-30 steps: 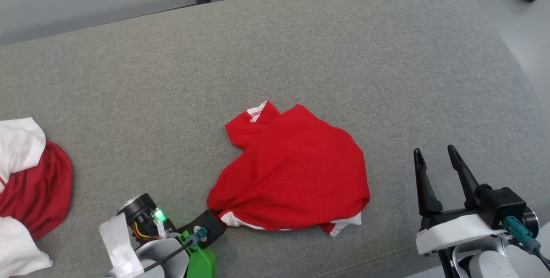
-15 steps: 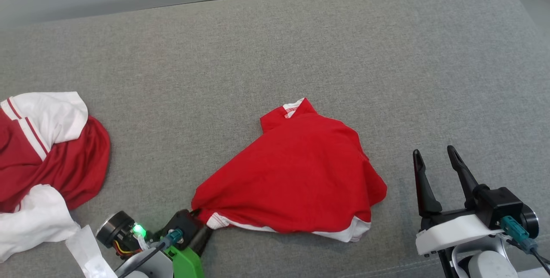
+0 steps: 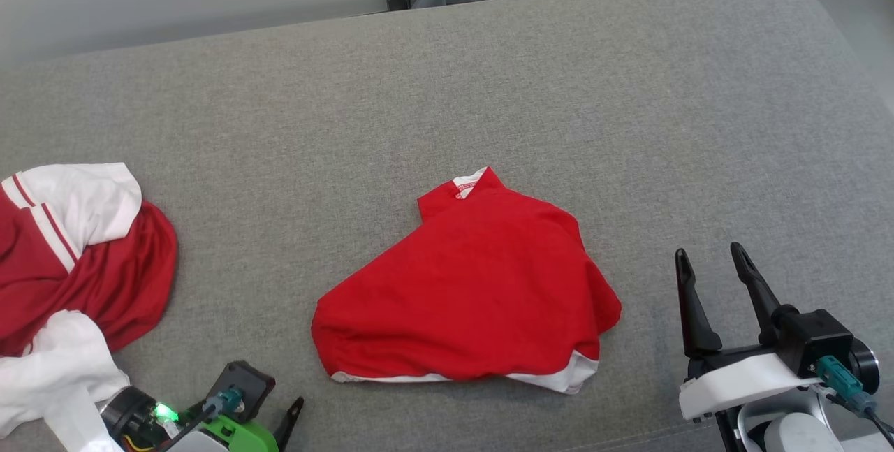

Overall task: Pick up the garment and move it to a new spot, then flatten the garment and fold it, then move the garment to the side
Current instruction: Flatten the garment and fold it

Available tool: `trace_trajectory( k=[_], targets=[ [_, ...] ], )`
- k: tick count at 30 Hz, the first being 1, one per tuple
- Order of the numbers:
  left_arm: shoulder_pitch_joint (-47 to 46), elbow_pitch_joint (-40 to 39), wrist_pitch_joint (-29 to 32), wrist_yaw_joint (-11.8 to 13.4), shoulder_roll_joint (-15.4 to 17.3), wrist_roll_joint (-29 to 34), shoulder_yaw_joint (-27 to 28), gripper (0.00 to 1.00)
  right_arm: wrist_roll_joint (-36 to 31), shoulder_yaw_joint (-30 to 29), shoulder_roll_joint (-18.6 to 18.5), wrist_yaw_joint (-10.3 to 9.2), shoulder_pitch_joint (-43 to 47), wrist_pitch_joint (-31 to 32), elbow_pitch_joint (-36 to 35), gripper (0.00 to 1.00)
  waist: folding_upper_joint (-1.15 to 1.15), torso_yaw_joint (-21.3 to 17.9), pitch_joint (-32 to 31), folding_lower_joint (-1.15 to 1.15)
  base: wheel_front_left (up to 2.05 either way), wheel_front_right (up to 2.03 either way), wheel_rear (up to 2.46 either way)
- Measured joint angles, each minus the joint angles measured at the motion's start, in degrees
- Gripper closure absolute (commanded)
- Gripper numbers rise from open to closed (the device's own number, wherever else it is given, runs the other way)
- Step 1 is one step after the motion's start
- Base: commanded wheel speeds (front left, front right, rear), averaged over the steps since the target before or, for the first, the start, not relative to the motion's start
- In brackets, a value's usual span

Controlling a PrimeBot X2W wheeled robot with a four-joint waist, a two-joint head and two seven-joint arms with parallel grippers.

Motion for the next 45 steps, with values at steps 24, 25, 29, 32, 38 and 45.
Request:
trace_trajectory(
  k=[24,25,29,32,38,45],
  targets=[
    [-20.2,-3.2,7.2,-5.8,-20.1,8.2,-8.2,0.0,3.2,1.5,0.0,-0.01,-2.2,0.0,-0.2,0.0,0.0,-9.7,5.1,0.0,0.0,0.0,0.0],
    [-20.6,-1.6,7.4,-6.0,-20.3,8.3,-8.3,0.0,3.3,1.6,0.0,0.0,-2.2,0.0,-0.2,0.0,0.0,-10.2,5.4,0.0,0.0,0.0,0.0],
    [-21.7,5.6,8.4,-6.0,-20.3,9.7,-9.4,1.0,3.7,1.9,0.0,0.0,-2.7,0.0,-0.2,0.0,0.0,-11.9,6.7,0.0,0.0,0.0,0.0],
    [-22.3,9.6,8.8,-7.2,-20.3,9.5,-10.2,1.0,3.8,2.0,0.0,-0.01,-3.2,0.0,-0.2,0.0,0.0,-12.9,7.4,0.0,0.0,0.0,0.0],
    [-22.6,11.6,5.0,-7.9,-21.3,8.1,-8.8,1.0,3.7,1.5,0.0,0.0,-3.3,0.0,-0.2,0.0,0.0,-13.8,7.9,0.0,0.0,0.0,0.0],
    [-25.1,9.6,-4.0,-5.4,-24.2,4.2,-1.2,1.0,3.1,1.6,0.0,0.0,-3.3,0.0,-0.2,0.0,0.0,-13.0,7.3,0.0,0.0,0.0,0.0]
  ],
)
